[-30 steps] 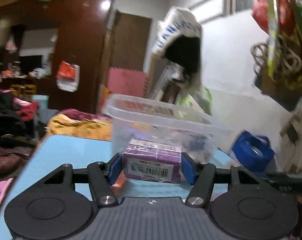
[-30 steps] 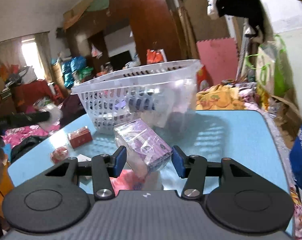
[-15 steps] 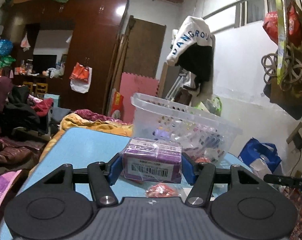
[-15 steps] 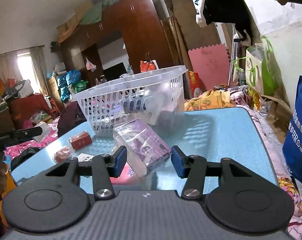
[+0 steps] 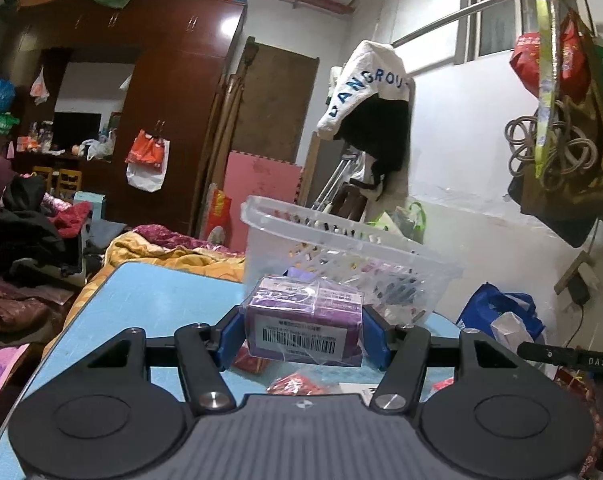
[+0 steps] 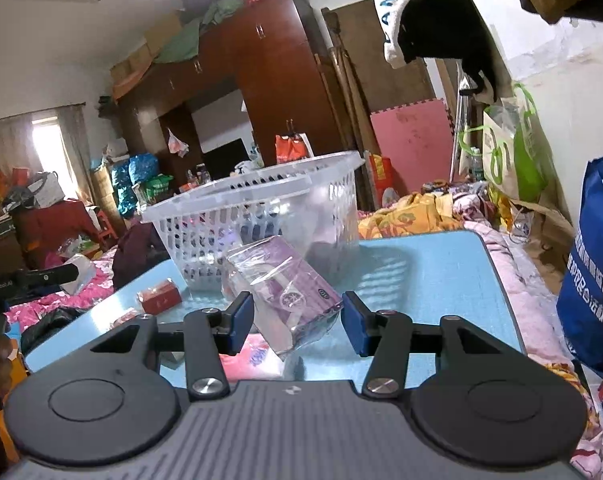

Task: Organize objects
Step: 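Carry both held boxes over the basket and open both tools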

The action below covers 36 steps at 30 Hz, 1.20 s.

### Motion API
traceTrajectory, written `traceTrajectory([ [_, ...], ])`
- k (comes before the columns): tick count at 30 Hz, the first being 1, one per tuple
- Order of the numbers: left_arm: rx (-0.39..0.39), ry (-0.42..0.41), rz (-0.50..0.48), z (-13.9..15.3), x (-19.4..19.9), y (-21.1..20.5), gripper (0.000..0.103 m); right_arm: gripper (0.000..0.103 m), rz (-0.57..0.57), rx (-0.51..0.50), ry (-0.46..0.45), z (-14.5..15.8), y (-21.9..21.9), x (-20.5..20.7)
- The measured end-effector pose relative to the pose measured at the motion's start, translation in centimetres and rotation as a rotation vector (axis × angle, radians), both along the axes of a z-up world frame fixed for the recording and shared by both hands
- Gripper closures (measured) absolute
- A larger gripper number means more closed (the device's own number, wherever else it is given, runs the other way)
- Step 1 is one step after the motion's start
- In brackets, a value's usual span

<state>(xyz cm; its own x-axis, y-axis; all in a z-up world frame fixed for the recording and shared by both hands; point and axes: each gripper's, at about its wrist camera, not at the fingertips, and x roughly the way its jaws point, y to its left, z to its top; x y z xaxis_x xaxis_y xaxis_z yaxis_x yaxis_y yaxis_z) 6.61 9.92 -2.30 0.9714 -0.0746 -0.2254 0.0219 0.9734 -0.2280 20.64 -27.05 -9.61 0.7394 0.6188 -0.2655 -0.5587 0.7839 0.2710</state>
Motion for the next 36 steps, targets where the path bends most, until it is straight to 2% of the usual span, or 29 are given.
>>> traceTrajectory([
  [5, -0.013, -0.014, -0.010, 0.5, -0.1, -0.1, 0.039, 0.051, 0.008, 0.011, 0.000, 0.6, 0.1, 0.3],
  [9, -0.002, -0.057, -0.030, 3.4, 1.1, -1.0, 0.039, 0.051, 0.030, -0.012, -0.057, 3.9, 1.8, 1.0],
  [12, 0.026, -0.052, -0.064, 6.6, 3.9, -2.4, 0.039, 0.051, 0.080, -0.027, -0.091, 7.2, 3.9, 2.3],
  [14, 0.071, -0.039, -0.050, 8.9, 6.8, -3.4, 0.039, 0.051, 0.074, -0.059, -0.096, 8.9, 5.4, 3.9],
  [17, 0.083, 0.037, -0.019, 10.6, 11.6, -4.2, 0.039, 0.051, 0.066, -0.083, -0.071, 10.5, 7.8, 6.8],
  [19, 0.074, 0.096, -0.011, 10.6, 14.4, -4.2, 0.039, 0.051, 0.038, -0.113, -0.050, 10.9, 9.4, 8.2],
  [22, 0.050, 0.140, 0.007, 9.9, 16.4, -4.0, 0.039, 0.051, 0.012, -0.207, -0.050, 10.5, 11.9, 9.4],
  [26, 0.048, 0.140, 0.022, 9.1, 17.1, -3.8, 0.039, 0.051, 0.028, -0.216, -0.053, 10.2, 13.1, 10.2],
  [27, 0.059, 0.129, 0.033, 9.0, 17.4, -3.6, 0.034, 0.049, 0.021, -0.219, -0.069, 10.1, 13.2, 10.2],
  [28, 0.079, 0.135, 0.047, 8.8, 18.0, -3.5, 0.019, 0.044, 0.013, -0.232, -0.079, 10.0, 13.5, 10.4],
  [29, 0.100, 0.154, 0.060, 8.7, 18.8, -3.7, 0.015, 0.027, 0.009, -0.252, -0.077, 9.9, 13.8, 10.6],
  [30, 0.121, 0.175, 0.073, 8.4, 19.3, -3.6, 0.016, 0.020, 0.006, -0.258, -0.078, 9.8, 13.8, 10.3],
  [31, 0.123, 0.180, 0.083, 8.1, 19.3, -3.3, 0.018, 0.020, 0.003, -0.257, -0.075, 9.8, 13.6, 10.0],
  [34, 0.040, 0.118, 0.038, 7.7, 16.5, -2.0, 0.019, 0.019, 0.026, -0.195, -0.059, 10.1, 11.9, 7.7],
  [35, 0.031, 0.091, 0.018, 7.7, 15.0, -1.7, 0.019, 0.014, 0.049, -0.163, -0.067, 10.1, 10.9, 6.4],
  [36, 0.044, 0.069, 0.005, 7.5, 13.3, -1.6, 0.018, 0.005, 0.065, -0.143, -0.083, 10.1, 10.3, 5.4],
])
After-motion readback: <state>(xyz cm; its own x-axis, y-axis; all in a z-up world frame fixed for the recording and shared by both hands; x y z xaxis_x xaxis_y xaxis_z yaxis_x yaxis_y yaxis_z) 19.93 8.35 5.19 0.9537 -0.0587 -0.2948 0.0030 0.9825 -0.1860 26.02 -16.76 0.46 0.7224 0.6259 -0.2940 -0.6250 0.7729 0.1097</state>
